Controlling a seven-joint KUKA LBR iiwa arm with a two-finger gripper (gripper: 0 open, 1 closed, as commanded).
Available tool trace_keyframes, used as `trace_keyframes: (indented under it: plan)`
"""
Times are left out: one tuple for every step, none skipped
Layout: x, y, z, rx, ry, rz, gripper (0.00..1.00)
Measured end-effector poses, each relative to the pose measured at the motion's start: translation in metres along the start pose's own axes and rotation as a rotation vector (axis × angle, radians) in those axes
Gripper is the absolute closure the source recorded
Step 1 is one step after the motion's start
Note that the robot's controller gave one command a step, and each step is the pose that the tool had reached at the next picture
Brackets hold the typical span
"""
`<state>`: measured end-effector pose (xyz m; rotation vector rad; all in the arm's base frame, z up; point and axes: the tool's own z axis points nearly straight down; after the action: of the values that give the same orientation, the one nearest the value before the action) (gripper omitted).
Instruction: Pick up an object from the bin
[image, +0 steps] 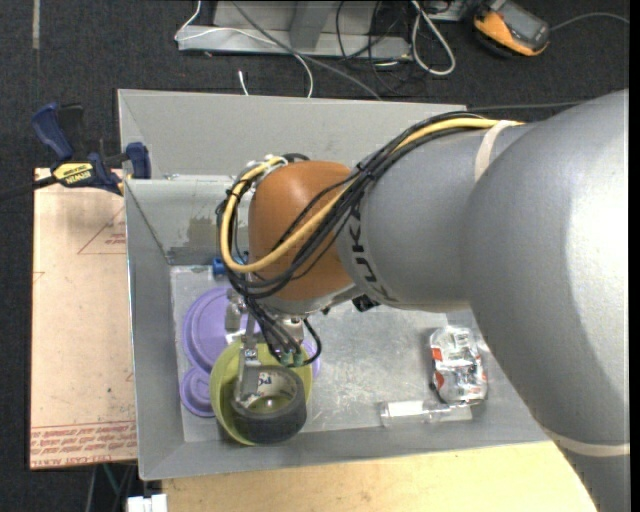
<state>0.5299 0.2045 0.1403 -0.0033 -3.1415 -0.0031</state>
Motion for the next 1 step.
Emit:
trace_keyframes:
  plan:
    - [-0.0016, -0.0001, -0.0006, -0.002, -0.007, 0.0, 1.0]
